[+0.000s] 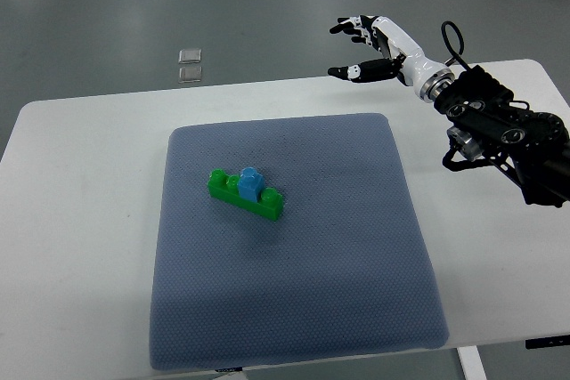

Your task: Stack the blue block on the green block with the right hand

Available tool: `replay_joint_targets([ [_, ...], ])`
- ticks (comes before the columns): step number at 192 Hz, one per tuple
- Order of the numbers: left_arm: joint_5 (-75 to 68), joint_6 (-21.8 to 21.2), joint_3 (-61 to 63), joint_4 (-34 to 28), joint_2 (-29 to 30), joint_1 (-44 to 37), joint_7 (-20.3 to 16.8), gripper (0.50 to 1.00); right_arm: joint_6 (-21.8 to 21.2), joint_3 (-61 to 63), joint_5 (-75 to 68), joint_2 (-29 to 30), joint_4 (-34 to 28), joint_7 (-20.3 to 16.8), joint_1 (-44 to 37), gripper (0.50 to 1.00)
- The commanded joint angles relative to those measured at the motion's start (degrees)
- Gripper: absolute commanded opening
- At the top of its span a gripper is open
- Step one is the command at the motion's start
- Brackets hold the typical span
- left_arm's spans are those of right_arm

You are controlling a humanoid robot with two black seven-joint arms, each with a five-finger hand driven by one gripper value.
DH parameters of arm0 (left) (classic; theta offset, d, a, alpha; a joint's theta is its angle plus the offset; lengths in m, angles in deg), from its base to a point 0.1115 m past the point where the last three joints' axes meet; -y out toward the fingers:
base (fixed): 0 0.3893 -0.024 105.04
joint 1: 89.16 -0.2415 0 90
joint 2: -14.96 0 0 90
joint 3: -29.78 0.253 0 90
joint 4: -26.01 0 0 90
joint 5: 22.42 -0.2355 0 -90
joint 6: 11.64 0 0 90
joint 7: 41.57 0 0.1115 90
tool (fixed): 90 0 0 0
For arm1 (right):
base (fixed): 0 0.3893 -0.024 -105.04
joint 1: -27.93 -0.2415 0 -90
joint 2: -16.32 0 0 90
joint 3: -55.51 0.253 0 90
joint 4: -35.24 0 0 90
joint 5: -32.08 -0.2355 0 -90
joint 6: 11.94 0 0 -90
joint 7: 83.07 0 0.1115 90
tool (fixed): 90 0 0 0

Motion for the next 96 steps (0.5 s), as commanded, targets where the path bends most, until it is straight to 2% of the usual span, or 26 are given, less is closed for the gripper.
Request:
replay_joint_targets([
  [1, -0.05, 0.00, 0.00, 0.00, 0.00, 0.00, 0.09, 1.000, -0.21, 0.39, -7.45, 0.46, 0.05, -0.37, 0.67, 0.909],
  [20, 0.03, 0.00, 0.00, 0.00, 0.00, 0.00, 0.00, 1.000, -2.15, 2.06, -12.64, 0.54, 0.05, -2.13, 1.81, 0.909],
  [37, 0.03, 0.00, 0.00, 0.00, 0.00, 0.00, 0.00, 1.000, -3.73, 4.95, -15.80, 0.90, 0.05, -6.69, 1.99, 0.909],
  [54, -0.06, 0.00, 0.00, 0.00, 0.00, 0.00, 0.00, 1.000, -4.43, 8.12, -17.39, 0.90, 0.05, -9.15, 2.60, 0.909],
  [67, -0.05, 0.00, 0.00, 0.00, 0.00, 0.00, 0.00, 1.000, -6.89, 9.62, -17.56, 0.98, 0.05, -9.95, 2.95, 0.909],
  [96, 0.03, 0.00, 0.00, 0.00, 0.00, 0.00, 0.00, 1.000, -11.46, 10.41, -17.13, 1.69, 0.05, -9.25, 4.36, 0.909],
])
